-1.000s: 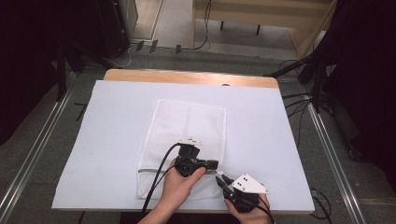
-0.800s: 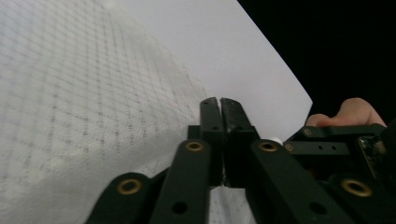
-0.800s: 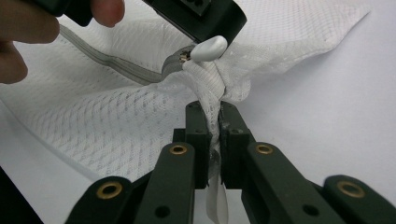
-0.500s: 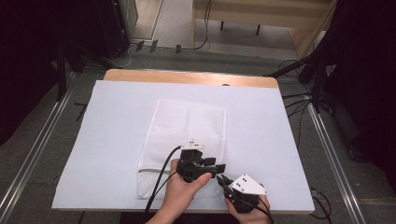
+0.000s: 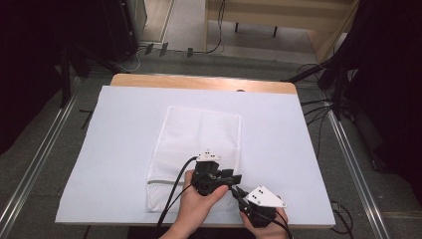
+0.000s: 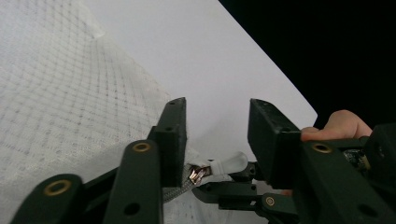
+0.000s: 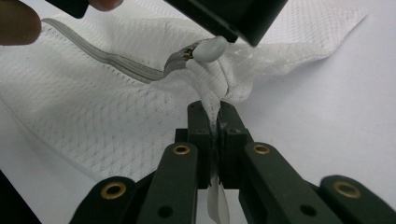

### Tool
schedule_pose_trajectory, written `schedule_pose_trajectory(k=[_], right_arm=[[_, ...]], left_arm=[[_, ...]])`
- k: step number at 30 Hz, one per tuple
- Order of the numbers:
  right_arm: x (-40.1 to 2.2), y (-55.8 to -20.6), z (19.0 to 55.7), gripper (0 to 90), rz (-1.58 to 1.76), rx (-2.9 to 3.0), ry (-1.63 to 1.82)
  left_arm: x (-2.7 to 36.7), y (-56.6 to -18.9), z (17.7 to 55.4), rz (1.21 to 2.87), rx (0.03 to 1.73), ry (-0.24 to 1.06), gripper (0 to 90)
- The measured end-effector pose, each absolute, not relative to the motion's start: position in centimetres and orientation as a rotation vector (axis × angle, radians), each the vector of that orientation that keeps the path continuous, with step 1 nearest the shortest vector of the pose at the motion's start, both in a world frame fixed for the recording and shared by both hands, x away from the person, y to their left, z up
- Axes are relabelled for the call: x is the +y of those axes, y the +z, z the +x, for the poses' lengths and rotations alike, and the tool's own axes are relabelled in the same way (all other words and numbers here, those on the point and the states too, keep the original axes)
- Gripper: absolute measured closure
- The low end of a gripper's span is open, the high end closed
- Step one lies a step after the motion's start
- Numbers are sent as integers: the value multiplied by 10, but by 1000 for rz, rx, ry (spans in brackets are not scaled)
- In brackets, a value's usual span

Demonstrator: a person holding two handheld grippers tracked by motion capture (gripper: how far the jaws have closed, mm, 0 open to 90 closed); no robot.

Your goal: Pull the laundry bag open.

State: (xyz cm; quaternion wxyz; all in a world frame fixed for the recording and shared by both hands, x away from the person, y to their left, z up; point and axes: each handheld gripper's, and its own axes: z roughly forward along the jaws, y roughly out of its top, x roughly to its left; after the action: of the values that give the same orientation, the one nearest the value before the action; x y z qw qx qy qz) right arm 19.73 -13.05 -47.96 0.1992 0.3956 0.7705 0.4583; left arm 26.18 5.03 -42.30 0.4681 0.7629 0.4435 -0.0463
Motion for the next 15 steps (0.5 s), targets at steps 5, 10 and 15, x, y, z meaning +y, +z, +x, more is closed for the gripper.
schedule_pose_trajectory(k=[5,10,15], right_arm=[[-130,-480,197,876,1102,2154,1279],[-130,-480,197,876,1102,2153,1272],[-131,-480,198,876,1106,2152,1266]], left_arm=[[45,-421,259,1899,1133,-75,454],[40,-423,254,1979,1161,-6,348],[48,-420,252,1981,1146,-27,394]])
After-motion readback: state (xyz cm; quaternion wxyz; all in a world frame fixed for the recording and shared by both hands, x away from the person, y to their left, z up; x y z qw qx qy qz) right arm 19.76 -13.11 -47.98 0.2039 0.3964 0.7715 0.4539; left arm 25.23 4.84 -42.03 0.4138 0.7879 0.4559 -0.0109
